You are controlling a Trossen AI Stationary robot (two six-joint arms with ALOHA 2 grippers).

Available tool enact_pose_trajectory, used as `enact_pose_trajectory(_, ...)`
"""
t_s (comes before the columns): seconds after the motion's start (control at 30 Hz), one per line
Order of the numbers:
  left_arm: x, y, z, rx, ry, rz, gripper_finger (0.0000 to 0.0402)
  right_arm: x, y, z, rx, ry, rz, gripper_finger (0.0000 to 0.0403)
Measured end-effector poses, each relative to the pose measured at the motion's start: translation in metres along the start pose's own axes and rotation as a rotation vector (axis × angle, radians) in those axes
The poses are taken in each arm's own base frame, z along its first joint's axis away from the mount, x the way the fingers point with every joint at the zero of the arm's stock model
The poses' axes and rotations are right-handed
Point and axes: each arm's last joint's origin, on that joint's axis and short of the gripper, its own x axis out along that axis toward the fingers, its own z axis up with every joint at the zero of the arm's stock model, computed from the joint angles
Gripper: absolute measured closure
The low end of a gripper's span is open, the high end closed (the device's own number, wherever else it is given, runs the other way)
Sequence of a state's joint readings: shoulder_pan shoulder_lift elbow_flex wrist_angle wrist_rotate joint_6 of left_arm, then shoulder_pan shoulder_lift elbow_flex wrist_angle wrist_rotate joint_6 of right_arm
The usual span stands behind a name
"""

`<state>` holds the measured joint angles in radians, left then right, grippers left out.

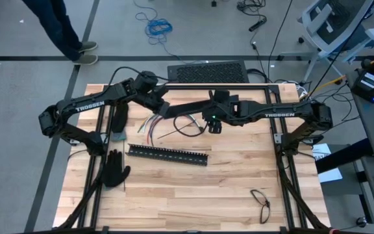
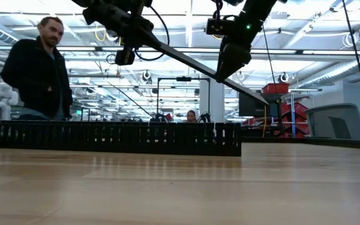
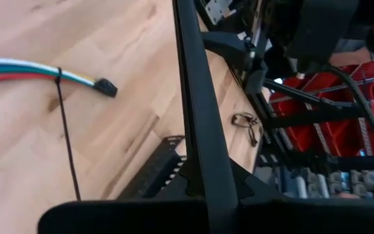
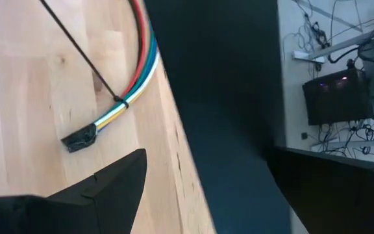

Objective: Ziptie cables

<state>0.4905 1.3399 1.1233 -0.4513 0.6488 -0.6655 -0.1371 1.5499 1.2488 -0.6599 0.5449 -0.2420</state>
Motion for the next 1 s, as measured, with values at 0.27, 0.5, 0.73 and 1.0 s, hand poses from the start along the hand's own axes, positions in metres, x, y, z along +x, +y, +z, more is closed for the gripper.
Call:
enact_pose_trajectory(0.27, 0.001, -0.003, -0.004, 0.026, 0.066, -0.070, 0.0399, 0.005, -0.001, 0.006, 0.047, -0.051, 0.030, 0.0085)
enact_pose_trajectory(0.5, -0.002, -0.007, -0.006, 0.068, 0.078, -0.094, 0.0399, 0.015, -0.002, 0.004, 0.090, -0.024, 0.058, 0.0085)
enact_pose_trajectory(0.73, -0.004, 0.000, -0.007, 0.102, 0.047, 0.007, 0.0399, 0.015, -0.002, 0.003, 0.077, -0.020, 0.060, 0.0150)
enact_pose_trajectory(1.0, -0.005, 0.000, -0.005, 0.109, 0.015, 0.033, 0.0401, 0.015, 0.000, 0.002, 0.051, -0.027, 0.131, 0.0182)
